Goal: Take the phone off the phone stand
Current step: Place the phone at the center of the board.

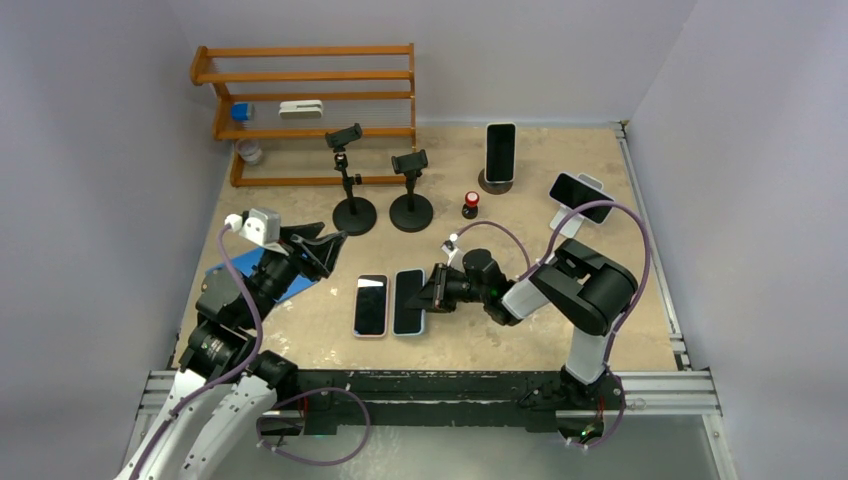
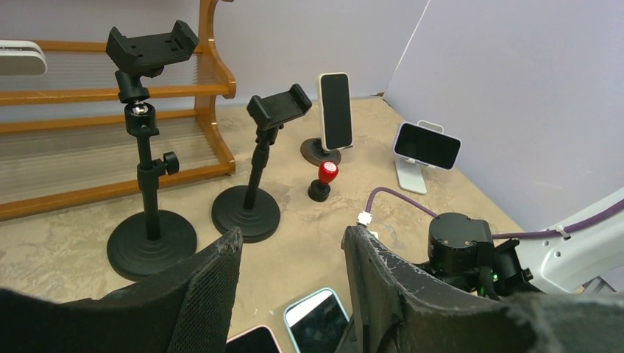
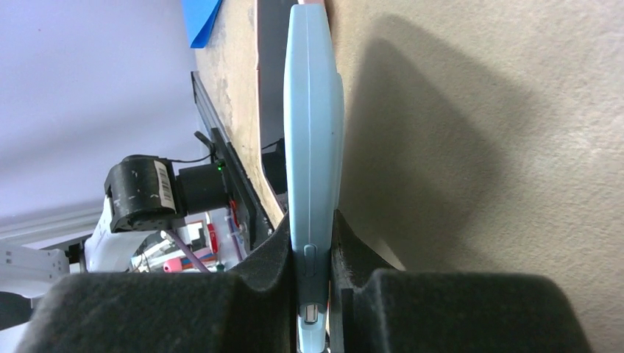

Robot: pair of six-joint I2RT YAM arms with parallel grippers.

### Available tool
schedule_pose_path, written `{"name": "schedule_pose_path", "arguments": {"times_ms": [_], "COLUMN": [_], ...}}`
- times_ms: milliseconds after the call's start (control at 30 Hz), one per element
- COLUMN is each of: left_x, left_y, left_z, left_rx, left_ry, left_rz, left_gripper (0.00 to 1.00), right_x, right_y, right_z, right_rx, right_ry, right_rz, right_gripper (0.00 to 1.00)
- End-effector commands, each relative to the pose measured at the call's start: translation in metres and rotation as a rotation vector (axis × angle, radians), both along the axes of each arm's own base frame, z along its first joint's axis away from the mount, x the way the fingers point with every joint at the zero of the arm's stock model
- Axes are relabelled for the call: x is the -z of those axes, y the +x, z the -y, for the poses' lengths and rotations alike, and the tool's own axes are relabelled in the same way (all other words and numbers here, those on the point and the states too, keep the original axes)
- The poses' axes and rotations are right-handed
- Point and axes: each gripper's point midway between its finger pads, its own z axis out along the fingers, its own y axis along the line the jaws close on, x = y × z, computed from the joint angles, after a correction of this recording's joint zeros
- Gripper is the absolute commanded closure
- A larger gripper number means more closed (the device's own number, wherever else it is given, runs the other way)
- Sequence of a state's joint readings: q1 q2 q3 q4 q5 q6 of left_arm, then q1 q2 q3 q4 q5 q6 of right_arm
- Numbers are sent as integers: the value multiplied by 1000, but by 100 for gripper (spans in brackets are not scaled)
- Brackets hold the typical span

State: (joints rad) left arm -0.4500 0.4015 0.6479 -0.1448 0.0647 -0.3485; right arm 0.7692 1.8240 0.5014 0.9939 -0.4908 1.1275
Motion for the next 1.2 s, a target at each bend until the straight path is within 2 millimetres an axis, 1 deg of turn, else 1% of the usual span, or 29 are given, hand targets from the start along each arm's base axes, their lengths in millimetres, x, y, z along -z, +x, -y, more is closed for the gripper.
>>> {"name": "schedule_pose_path", "arguments": {"times_ms": [0,100,300,367,467,567,700,867,1167], "left_x": [-12,-12,-11,-11,-10,-9,-10,-9,-9], "left_y": [0,1,1,1,2,2,2,2,2], "left_z": [-1,-1,0,0,2,2,1,1,1], "left_rx": [-7,-7,-3,-3,2,3,1,2,1], "left_ry": [-23,-23,-21,-20,-18,-17,-17,-17,-16], "left_rz": [26,24,23,20,16,16,15,15,12], "left_gripper": [49,49,49,49,49,49,49,49,49], "right_x": [-18,-15,-7,-5,-1,0,5,10,16], "right_y": [5,5,6,6,7,9,12,14,16], "right_z": [-6,-6,-1,1,4,6,13,22,32], "right_rx": [-17,-19,-10,-8,-1,9,32,53,83], "right_ry": [69,56,11,-4,-25,-43,-84,-115,-142], "right_rz": [38,39,38,41,46,50,65,73,80], "right_gripper": [94,87,68,63,58,55,54,53,53]}}
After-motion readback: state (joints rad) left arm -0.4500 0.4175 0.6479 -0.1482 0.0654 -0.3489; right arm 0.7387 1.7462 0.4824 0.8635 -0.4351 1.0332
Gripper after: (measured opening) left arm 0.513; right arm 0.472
